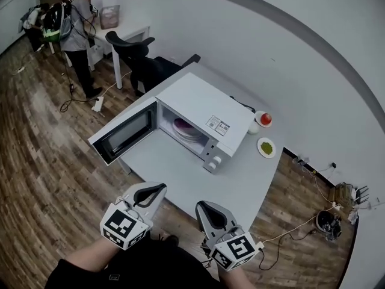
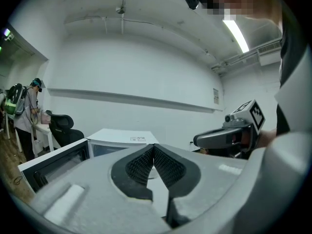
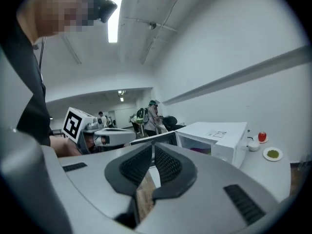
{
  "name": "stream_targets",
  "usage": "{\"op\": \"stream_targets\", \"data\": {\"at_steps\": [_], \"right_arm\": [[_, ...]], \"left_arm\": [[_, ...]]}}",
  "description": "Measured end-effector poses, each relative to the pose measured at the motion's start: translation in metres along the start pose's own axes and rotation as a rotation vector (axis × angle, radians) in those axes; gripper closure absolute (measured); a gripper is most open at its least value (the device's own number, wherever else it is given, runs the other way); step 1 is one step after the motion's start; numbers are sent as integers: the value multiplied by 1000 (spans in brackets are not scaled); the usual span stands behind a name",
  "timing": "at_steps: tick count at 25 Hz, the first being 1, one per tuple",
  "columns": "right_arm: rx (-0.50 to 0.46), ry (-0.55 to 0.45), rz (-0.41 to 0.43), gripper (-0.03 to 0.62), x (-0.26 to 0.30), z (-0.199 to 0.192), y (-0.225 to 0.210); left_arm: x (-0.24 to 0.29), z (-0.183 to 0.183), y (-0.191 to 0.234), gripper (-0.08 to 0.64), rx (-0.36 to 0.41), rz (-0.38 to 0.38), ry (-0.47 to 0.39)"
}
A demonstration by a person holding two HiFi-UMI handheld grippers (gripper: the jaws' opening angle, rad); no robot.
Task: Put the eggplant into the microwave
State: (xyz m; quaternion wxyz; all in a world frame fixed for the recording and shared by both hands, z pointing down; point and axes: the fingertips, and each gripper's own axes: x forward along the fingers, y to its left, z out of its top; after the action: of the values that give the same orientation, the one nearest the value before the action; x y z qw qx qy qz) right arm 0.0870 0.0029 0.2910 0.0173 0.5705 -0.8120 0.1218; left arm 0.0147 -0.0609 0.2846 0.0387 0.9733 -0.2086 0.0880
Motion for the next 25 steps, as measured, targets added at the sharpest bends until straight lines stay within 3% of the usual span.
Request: {"op": "stream_targets", "data": {"at_steps": [7,10,15,25], "right_arm": [[5,-62,-32,577,-4,12,6],[18,-72,-27,577,-2,15,10],[-16,-77,-60,578,-1,15,8],[-19,-64,-62,578,2,12,6]], "left_arm": [[-14,7,-6,551,32,-53,-18],[-16,13,2,552,43,-39,-37],[-16,12,18,551,-17,-24,-22],[-23,14,33,551,13,26,-30]]}}
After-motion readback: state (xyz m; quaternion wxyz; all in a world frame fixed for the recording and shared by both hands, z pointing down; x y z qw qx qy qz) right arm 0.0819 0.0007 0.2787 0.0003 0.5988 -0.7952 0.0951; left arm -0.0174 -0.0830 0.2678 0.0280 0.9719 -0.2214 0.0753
